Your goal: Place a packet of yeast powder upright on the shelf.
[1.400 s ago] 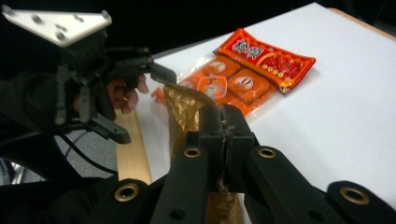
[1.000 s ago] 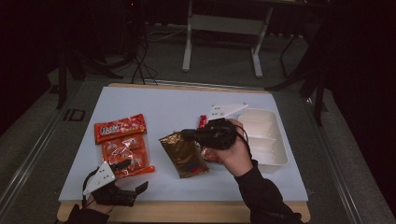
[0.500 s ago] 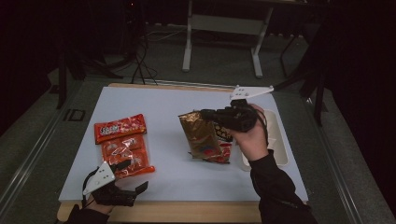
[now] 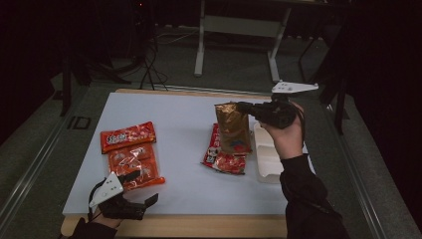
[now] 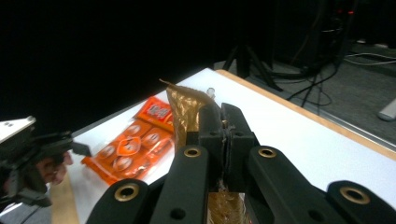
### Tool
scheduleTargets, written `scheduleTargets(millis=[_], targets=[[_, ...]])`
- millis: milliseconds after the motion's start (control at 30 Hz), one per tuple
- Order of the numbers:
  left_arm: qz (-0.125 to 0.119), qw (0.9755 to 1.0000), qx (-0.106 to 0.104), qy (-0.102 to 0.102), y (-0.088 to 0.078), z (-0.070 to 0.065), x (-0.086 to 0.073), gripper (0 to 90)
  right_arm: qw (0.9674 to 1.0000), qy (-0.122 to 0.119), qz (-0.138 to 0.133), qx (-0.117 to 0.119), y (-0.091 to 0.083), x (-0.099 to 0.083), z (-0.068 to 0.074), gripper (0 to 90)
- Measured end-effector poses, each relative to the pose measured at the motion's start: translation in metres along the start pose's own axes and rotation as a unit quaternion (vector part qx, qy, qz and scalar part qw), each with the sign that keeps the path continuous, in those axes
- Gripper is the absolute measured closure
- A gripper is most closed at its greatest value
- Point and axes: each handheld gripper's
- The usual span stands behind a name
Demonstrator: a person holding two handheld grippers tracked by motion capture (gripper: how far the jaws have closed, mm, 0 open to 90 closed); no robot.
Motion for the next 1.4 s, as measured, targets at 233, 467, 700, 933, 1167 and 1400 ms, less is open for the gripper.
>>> scheduleTargets(millis=[233,467,700,933,1167,1400], targets=[[0.002,1.0000,0.001,-0.001,0.000,0.000,0.000,1.8,0.9995,0.011,-0.008,-0.028,-0.014,0.002,-0.025,88.7],[0.003,1.0000,0.001,0.000,0.001,0.000,0.000,1.8,0.9980,0.023,-0.020,-0.056,-0.029,0.006,-0.048,88.7],[0.003,1.0000,0.001,-0.001,0.001,0.001,-0.001,1.8,0.9956,0.032,-0.034,-0.082,-0.040,0.006,-0.069,88.7],[0.003,1.0000,0.002,-0.003,0.001,0.000,-0.001,1.8,0.9933,0.030,-0.039,-0.105,-0.046,0.002,-0.089,88.5],[0.004,1.0000,0.003,-0.001,0.001,0.000,-0.001,1.8,0.9912,0.032,-0.042,-0.121,-0.046,-0.001,-0.106,88.4],[0.004,1.0000,0.003,-0.002,-0.001,0.000,-0.001,1.8,0.9887,0.034,-0.031,-0.142,-0.036,-0.007,-0.122,88.3]])
Point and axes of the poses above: each handheld gripper's, and its own axes: y roughly forward along the jaws, x roughly out of its top, z roughly to its left, and after that the axes turned 5 degrees about -x, right-handed
